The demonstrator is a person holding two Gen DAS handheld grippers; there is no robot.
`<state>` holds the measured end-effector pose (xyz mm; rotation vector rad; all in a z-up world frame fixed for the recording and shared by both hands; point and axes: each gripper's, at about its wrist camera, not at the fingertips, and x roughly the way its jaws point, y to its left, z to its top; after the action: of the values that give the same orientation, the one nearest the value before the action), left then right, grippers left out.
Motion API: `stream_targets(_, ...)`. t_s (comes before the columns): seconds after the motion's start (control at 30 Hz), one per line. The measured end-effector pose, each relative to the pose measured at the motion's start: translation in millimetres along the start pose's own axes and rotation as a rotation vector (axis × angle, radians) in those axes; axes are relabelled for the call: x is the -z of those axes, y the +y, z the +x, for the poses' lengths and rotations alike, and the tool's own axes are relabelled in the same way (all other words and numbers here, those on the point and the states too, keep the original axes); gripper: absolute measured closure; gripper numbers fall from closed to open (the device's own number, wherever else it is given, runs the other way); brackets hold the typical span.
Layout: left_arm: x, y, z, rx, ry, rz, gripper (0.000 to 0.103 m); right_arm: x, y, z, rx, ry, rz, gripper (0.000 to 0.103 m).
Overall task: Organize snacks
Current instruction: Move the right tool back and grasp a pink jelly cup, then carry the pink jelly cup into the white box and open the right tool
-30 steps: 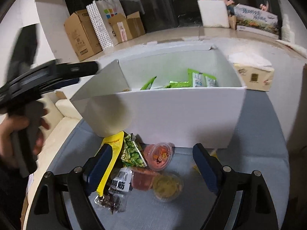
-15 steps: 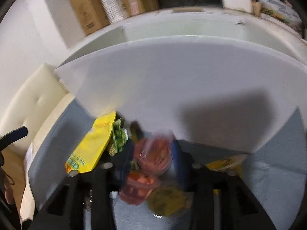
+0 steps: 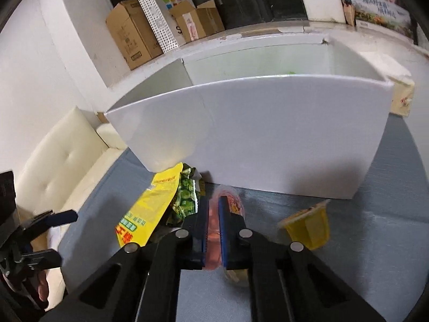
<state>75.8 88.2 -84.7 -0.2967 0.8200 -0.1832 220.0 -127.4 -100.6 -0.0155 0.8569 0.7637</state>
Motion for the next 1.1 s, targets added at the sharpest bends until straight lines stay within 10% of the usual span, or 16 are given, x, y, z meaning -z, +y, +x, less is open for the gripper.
stream_targets(0.13,-5.4,-8.4,17.2,-0.004,0.022,0.026,0.000,-1.6,-1.5,2.9,0.034,0.006,0.006,0.083)
stream_targets(0.2,-6.3,-12.2,19.7,0.006,0.024,0.035,0.000,-2.4,-2.3,6.7,0.037,0.009,0.000,0.040)
stream_targets(0.23,-5.7,-13.5,19.7,0.008,0.024,0.041,0.000,-2.2,-1.7,8.1,0.023,0.009,-0.006,0.037)
stream_targets(0.6,-3.5,-12.8,24.0,-0.003,0.036,0.039,0.000,-4.3,-3.6,43.6,0.024,0.080,-0.041,0.037)
stream_targets(0.7,-3.3,-12.9,24.2,-0.001,0.038,0.038,0.000,-3.0,-1.5,41.5,0.035,0.094,-0.047,0.056)
stream_targets(1.1,-3.7,-15.2,31.1,-0.008,0.053,0.041,0.000,1.2,5.5,8.1,0.013,0.026,-0.024,0.067)
